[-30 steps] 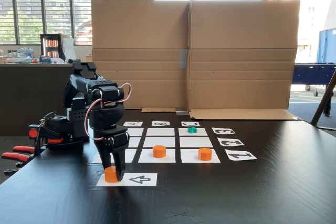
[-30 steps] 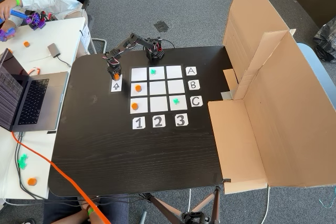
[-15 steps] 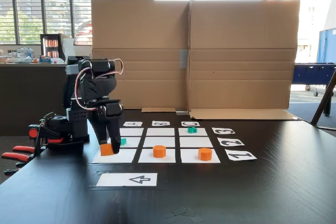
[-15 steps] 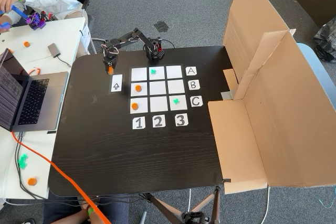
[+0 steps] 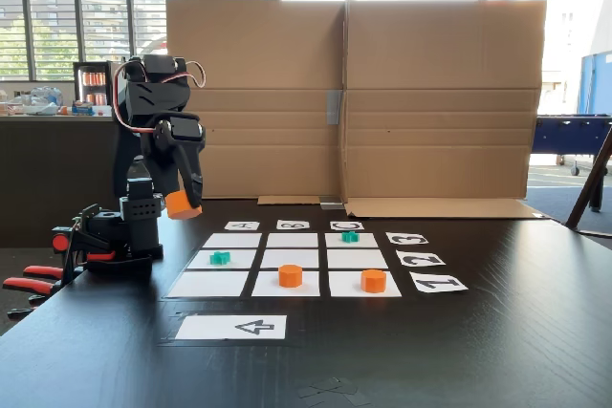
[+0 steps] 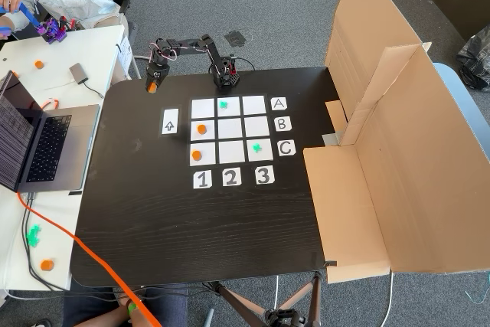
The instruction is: Pick up the round, orange token and place it in the grid on square B2.
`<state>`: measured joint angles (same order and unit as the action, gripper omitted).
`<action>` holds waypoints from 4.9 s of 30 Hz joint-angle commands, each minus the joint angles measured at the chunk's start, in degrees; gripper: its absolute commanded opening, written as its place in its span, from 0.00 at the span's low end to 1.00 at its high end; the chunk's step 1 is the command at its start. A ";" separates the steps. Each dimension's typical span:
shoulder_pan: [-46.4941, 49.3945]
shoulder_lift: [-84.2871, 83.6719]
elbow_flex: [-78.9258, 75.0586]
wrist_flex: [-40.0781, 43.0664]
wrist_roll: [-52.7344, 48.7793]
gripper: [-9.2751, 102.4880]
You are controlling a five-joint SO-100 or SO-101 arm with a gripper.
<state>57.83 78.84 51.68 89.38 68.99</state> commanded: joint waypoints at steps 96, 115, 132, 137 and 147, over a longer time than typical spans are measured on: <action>-59.41 -7.47 32.17 -3.43 21.36 0.61; -23.99 52.12 60.73 -27.25 16.08 0.21; 30.23 92.29 102.74 -44.21 13.80 0.08; 36.04 101.16 111.71 -45.26 13.80 0.08; 38.06 111.71 121.64 -44.21 13.10 0.08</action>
<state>95.36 190.02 173.06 45.18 82.53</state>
